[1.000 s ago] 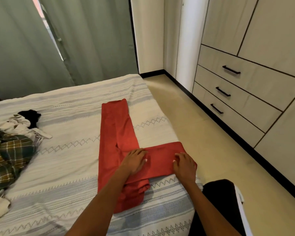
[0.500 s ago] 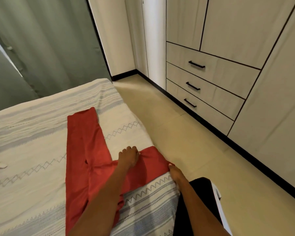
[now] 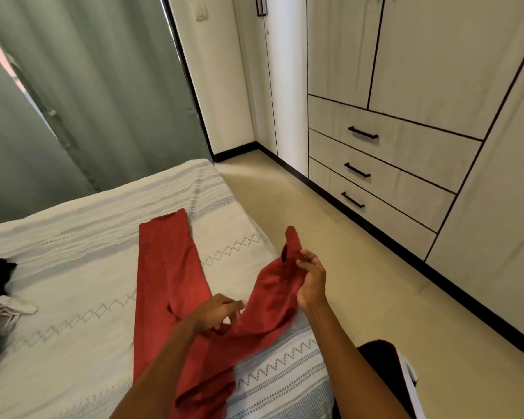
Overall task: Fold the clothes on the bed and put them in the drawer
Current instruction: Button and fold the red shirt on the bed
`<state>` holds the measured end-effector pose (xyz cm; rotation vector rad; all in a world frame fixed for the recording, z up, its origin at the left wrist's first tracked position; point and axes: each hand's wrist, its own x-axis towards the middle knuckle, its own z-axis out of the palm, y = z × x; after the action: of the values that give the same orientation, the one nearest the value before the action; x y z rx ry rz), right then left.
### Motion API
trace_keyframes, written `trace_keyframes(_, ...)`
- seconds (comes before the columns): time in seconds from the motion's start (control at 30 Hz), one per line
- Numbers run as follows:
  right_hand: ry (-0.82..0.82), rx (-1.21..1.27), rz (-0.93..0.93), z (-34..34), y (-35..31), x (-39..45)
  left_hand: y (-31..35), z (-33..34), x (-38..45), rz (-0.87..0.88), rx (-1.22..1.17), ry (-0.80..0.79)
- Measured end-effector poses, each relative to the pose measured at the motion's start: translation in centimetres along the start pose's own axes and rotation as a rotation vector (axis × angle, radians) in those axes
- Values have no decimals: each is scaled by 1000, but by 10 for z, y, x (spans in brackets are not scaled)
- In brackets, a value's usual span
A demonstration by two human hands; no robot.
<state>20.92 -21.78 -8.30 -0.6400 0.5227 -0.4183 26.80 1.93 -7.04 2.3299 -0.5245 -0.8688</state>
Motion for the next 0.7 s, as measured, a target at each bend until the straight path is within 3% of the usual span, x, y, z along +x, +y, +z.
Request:
trace_keyframes(0.1, -245, 124, 66, 44, -17, -22, 8, -11, -2, -15, -215, 170)
trace_keyframes(0.2, -413, 109, 128, 79, -25, -45, 25, -28, -10, 148, -599, 300)
trace_keyframes(0.33, -472, -76, 135, 115, -27, -64, 57, -51, -31, 366, -1032, 398)
trace_keyframes(0.5, -526, -267, 55, 154, -21, -82, 61, -91, -63, 361, -944, 719)
trace_keyframes(0.7, -805, -549, 132, 219, -10, -89, 59, -161, -118, 361, -497, 1059)
